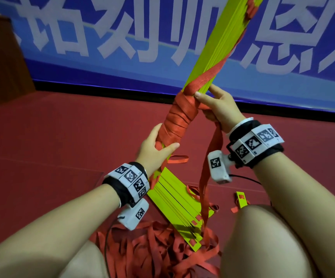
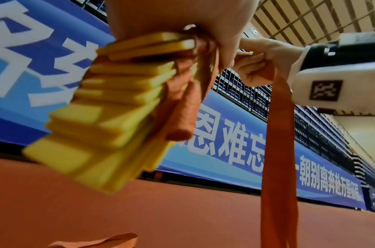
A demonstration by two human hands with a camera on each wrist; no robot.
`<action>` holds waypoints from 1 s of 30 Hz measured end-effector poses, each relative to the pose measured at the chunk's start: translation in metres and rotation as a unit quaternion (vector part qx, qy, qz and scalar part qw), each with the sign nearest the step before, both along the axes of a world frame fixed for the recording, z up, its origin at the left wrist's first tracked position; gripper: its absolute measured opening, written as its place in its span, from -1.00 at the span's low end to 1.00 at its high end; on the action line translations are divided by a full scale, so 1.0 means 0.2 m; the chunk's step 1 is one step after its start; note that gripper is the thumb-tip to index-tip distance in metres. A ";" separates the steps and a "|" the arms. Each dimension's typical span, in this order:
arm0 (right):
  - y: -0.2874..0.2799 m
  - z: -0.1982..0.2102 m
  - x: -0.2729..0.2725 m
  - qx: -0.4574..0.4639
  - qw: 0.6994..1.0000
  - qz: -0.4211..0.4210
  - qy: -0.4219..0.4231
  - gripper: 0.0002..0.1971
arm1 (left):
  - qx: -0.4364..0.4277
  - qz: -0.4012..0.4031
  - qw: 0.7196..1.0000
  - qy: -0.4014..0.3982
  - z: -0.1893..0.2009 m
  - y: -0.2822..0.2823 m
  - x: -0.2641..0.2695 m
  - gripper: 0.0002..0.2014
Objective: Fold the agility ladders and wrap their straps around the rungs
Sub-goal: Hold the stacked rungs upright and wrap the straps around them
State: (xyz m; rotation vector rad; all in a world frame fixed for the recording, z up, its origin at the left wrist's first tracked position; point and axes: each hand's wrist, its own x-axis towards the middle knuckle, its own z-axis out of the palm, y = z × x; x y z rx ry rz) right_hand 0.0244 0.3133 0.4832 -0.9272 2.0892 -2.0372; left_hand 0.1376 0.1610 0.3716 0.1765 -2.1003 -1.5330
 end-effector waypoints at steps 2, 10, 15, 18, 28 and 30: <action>-0.01 0.00 0.02 -0.007 1.000 -0.023 0.001 -0.74 | -0.038 0.036 0.999 -0.013 0.00 -0.02 0.00 -0.32; -0.14 -0.07 0.04 -0.041 0.980 -0.192 0.033 -0.48 | -0.188 0.162 0.967 -0.056 0.06 0.05 0.01 -0.35; -0.24 -0.16 0.01 -0.046 0.977 -0.208 0.000 -0.19 | -0.227 0.142 0.962 -0.047 0.06 0.07 0.03 -0.48; -0.25 -0.17 0.02 -0.049 0.979 -0.199 -0.004 -0.08 | -0.227 0.125 0.964 -0.051 0.06 0.07 0.03 -0.52; -0.22 -0.18 0.00 -0.051 0.973 -0.224 0.005 -0.03 | -0.221 0.151 0.963 0.016 0.06 0.05 0.04 -0.51; -0.21 -0.18 0.00 -0.038 0.969 -0.245 0.007 0.03 | -0.246 0.160 0.956 0.024 0.05 0.05 0.04 -0.55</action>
